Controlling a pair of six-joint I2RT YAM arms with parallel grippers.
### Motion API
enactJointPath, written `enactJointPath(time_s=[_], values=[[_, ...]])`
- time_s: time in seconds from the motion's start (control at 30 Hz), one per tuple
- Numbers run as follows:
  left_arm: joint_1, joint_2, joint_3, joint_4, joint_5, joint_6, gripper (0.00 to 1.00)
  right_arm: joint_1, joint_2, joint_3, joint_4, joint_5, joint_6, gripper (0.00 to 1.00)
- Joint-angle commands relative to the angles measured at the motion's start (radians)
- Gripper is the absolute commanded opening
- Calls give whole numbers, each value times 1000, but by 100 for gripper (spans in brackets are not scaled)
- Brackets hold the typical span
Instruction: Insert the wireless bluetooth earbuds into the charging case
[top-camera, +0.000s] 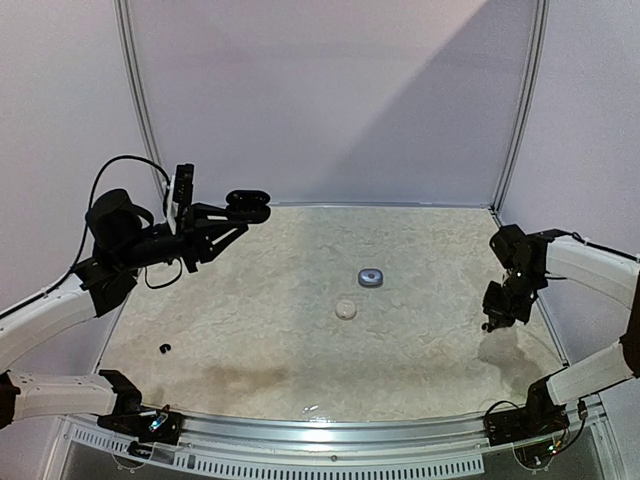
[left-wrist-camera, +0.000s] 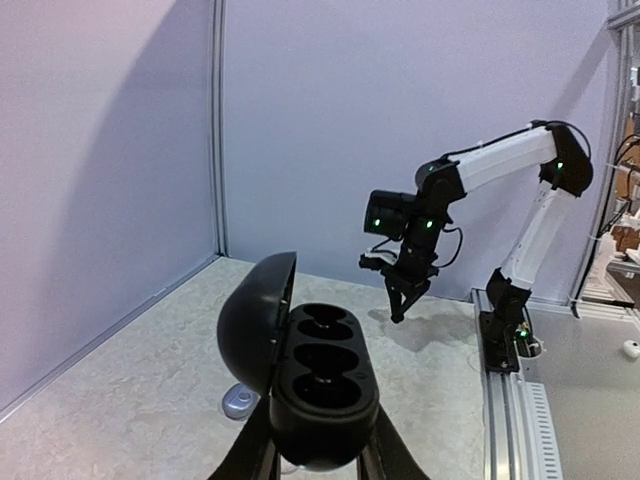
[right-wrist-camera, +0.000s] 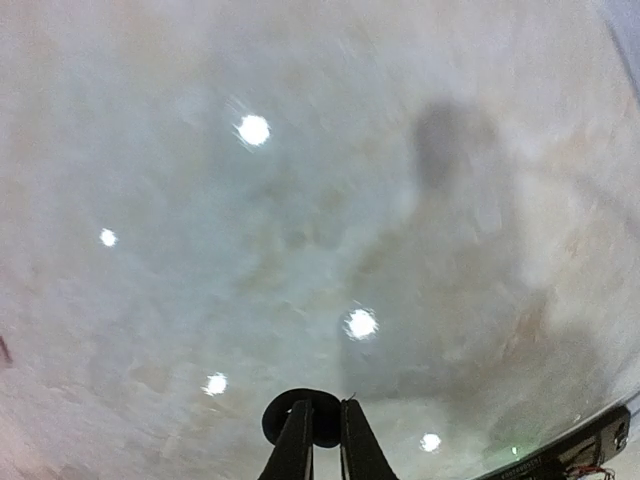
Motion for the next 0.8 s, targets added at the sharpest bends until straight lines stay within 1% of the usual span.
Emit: enactJointPath(time_s=[0.0, 0.07, 0.17, 0.23, 0.33, 0.47, 0.53, 0.6, 0.67, 0.77], values=[[7, 27, -7, 65, -72, 48, 0, 141, -59, 268, 80, 190, 19, 0], [1, 41, -11, 120, -89, 68, 0, 235, -38, 413, 106, 269, -12, 0], [-13, 63, -24, 210, -104, 115, 0, 382, 41, 641, 153, 383, -99, 0], [-28, 72, -32, 263, -119, 171, 0, 501, 112, 799, 214, 447, -159, 0], [-41, 83, -32, 318, -144, 220, 0, 642, 207, 939, 360, 504, -300, 0], [-47, 92, -30, 399, -104, 271, 0, 798, 304, 1053, 589, 501, -512, 0], [-49, 97, -22, 422, -68, 293, 0, 866, 343, 1089, 670, 519, -658, 0], [-51, 99, -19, 424, -56, 315, 0, 918, 380, 1104, 728, 550, -770, 0], [-51, 98, -18, 417, -48, 339, 0, 944, 393, 1107, 762, 548, -834, 0], [-52, 102, -12, 409, -48, 353, 0, 953, 396, 1108, 768, 511, -823, 0]])
